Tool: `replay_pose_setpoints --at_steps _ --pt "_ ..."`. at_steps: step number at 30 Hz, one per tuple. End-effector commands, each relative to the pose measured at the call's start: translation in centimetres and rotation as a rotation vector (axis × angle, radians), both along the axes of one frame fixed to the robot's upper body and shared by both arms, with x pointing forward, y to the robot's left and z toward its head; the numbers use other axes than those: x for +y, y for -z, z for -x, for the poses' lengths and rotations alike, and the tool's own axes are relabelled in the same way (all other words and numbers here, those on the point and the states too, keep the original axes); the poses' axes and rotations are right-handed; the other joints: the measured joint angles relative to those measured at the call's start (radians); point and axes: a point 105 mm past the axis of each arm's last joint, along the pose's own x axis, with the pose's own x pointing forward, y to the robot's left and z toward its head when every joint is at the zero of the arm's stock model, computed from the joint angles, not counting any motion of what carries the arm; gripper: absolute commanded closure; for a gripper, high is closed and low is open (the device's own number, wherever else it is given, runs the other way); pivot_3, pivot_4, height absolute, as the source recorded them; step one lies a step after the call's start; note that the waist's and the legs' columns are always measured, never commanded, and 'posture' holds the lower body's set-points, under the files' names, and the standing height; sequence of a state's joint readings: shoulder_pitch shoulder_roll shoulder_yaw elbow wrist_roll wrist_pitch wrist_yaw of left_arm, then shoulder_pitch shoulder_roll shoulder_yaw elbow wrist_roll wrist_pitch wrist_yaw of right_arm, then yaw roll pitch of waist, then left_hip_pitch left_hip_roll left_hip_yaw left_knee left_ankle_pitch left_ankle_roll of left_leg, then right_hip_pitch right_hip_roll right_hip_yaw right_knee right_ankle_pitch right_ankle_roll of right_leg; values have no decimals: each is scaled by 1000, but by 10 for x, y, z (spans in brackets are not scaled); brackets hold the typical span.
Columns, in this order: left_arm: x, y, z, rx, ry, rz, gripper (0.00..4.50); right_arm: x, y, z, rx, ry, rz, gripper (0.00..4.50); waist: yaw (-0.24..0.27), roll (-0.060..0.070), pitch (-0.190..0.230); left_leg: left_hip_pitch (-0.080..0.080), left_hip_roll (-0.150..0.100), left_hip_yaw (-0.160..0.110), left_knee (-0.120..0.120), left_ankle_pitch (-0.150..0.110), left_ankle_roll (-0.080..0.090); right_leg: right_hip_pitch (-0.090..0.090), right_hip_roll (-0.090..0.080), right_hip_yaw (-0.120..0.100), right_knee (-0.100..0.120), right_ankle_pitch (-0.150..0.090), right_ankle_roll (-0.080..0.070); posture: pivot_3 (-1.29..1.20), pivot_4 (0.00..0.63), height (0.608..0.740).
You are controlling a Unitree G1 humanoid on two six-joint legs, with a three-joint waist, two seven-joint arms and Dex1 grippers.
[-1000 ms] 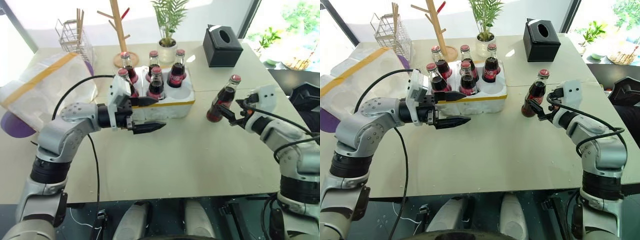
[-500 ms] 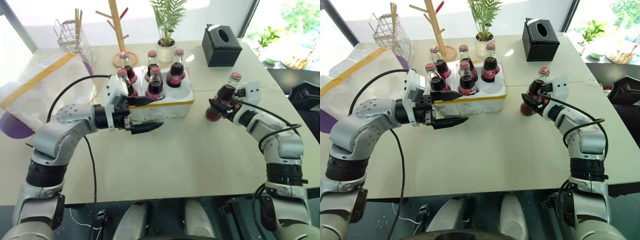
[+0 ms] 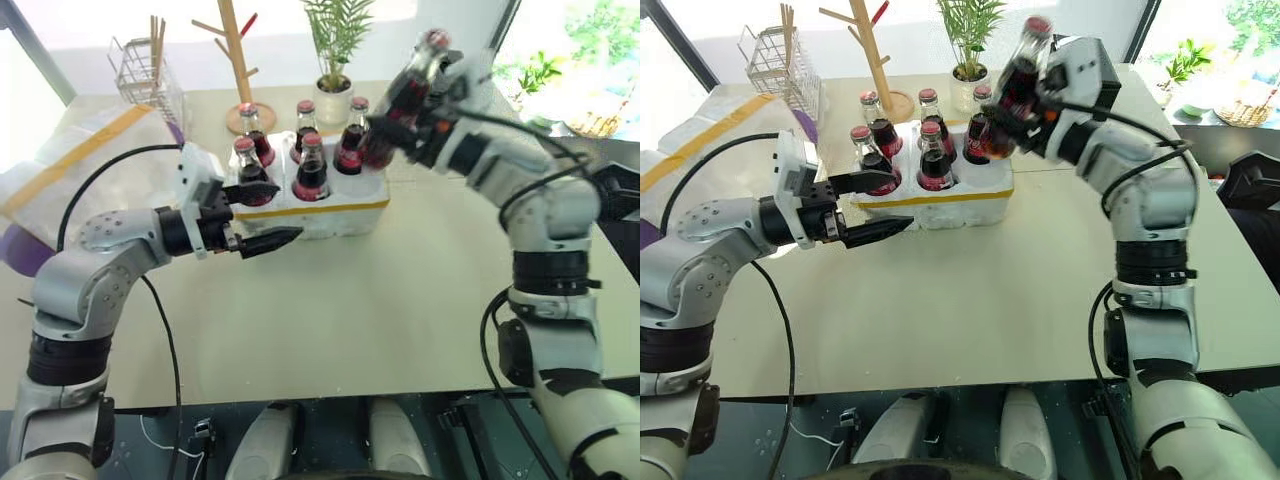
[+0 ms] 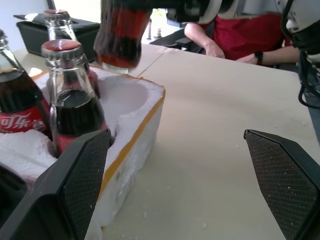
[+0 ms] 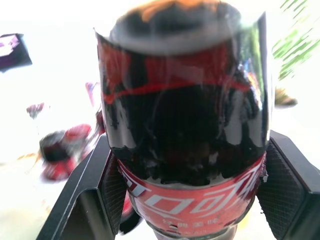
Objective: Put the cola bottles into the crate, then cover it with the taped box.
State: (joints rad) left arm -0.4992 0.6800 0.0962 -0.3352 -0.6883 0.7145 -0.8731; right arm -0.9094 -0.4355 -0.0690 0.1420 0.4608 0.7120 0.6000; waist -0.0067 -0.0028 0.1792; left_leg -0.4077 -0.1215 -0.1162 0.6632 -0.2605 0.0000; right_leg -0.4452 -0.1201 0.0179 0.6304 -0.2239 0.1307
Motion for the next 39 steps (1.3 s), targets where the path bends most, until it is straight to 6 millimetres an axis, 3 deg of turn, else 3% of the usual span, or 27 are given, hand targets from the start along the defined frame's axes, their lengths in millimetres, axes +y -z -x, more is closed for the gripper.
replay_pose_setpoints --at_steps 1,13,15,17,20,23,30,34,39 --pt "2 -9 6 -63 -14 -8 0 5 -12 5 -92 -18 37 1683 -3 0 0 0 0 0 0 0 0 0 0 0 0 0 0 0 150 740" --pt "13 -5 5 -64 -58 -13 0 26 60 -21 72 -27 224 1683 -12 -1 -1 1 0 0 0 0 0 0 0 1 0 0 0 0 150 740" --pt "15 -5 3 -66 -62 -19 0 26 68 -25 94 -19 235 611 -16 -1 -1 2 0 1 0 0 0 1 0 1 0 0 0 0 150 740" --pt "18 -6 3 -68 -70 -27 0 25 70 -28 96 -12 240 47 -17 -1 -1 4 1 1 0 0 0 3 1 1 0 0 0 0 150 740" --pt "28 -7 6 -66 -97 -47 0 22 61 -25 65 -21 235 47 -16 -1 -1 7 2 1 0 0 1 5 2 1 1 0 0 0 150 740" --pt "48 -9 15 -53 -150 -67 0 11 39 -14 14 -48 210 47 -15 -1 -1 7 2 1 -1 0 0 4 2 2 1 0 0 0 150 740" --pt "127 -42 45 -42 -370 -201 0 -29 -32 48 -86 -193 125 47 -6 -1 0 -2 1 1 -2 -1 1 -4 1 2 0 0 -1 0 150 740" --pt "173 -44 61 1 -490 -328 0 -45 -39 74 -96 -249 178 47 -9 -1 0 2 2 3 -3 -5 7 -2 1 1 -1 0 -1 0 150 740" --pt "230 -44 77 88 -616 -476 0 -39 -52 110 -115 -417 180 47 -12 0 0 5 5 6 -4 -5 7 1 2 1 -1 0 -1 0 150 740"
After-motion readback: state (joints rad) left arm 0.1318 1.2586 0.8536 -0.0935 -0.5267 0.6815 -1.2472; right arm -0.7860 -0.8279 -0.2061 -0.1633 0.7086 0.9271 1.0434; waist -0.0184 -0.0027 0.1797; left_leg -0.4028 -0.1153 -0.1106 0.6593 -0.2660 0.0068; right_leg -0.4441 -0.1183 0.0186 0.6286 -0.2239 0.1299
